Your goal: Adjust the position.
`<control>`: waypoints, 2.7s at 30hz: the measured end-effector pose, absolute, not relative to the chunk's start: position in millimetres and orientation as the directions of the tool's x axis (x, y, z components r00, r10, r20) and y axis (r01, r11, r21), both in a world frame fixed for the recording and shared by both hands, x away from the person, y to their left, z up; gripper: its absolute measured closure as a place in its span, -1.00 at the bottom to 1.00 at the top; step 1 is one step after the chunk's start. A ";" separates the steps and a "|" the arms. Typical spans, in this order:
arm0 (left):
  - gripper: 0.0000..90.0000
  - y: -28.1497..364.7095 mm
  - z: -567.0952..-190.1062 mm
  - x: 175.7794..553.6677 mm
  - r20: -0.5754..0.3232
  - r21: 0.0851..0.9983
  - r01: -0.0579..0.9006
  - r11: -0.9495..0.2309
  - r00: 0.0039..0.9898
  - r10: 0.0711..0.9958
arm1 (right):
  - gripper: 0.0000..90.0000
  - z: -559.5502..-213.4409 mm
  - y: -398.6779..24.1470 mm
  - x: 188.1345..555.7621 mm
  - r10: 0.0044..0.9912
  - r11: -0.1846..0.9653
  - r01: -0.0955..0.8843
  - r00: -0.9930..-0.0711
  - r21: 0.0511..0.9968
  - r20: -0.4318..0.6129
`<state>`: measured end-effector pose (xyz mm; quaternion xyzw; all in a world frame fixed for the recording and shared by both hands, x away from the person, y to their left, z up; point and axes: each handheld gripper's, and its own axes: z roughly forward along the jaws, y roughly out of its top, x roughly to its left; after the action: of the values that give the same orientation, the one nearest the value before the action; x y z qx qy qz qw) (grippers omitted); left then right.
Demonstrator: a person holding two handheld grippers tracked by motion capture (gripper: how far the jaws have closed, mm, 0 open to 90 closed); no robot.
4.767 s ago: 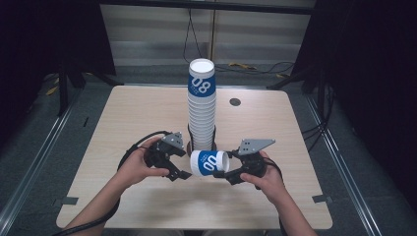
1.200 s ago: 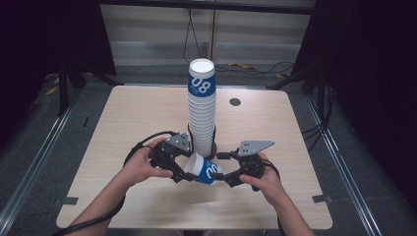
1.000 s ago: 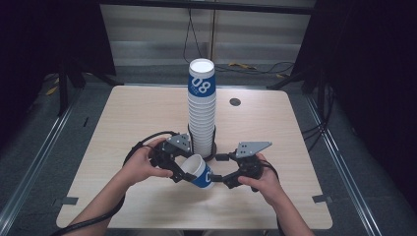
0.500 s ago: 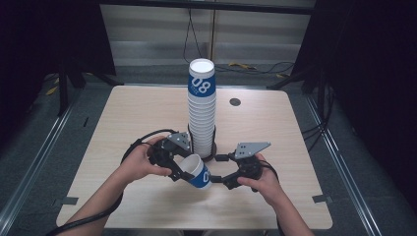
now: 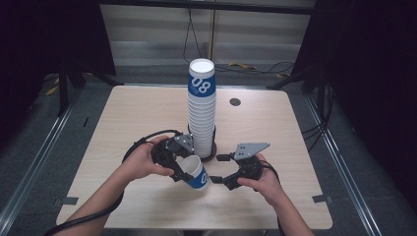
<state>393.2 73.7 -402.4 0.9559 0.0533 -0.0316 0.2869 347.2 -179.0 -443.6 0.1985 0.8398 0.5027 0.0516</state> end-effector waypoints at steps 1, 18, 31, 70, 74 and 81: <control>-0.58 70.9 -403.1 393.2 -0.099 0.542 0.125 -0.831 0.992 0.085 | -0.54 -443.9 -179.3 347.2 0.385 0.418 0.281 -0.916 0.864 0.112; -0.60 62.5 -411.3 394.0 -0.116 0.530 0.140 -0.837 0.989 0.092 | -0.55 -445.7 -189.6 348.5 0.407 0.429 0.283 -0.908 0.858 0.096; -0.62 56.1 -411.7 392.8 -0.118 0.533 0.143 -0.834 0.989 0.093 | -0.56 -448.0 -195.6 349.2 0.420 0.434 0.294 -0.902 0.851 0.097; -0.67 38.3 -411.3 390.4 -0.142 0.570 0.104 -0.815 0.990 0.027 | -0.56 -448.7 -203.5 352.9 0.439 0.429 0.300 -0.894 0.852 0.093; -0.67 35.9 -412.5 387.2 -0.132 0.586 0.094 -0.805 0.991 0.019 | -0.56 -448.8 -204.6 352.7 0.444 0.427 0.307 -0.891 0.850 0.099; -0.68 29.7 -412.1 383.9 -0.128 0.590 0.077 -0.803 0.992 0.000 | -0.56 -449.2 -207.2 352.3 0.453 0.426 0.311 -0.886 0.850 0.097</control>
<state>383.9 29.7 -412.1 0.9476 0.0202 -0.0610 0.3128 352.3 -207.2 -449.2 0.2268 0.8411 0.4856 0.0731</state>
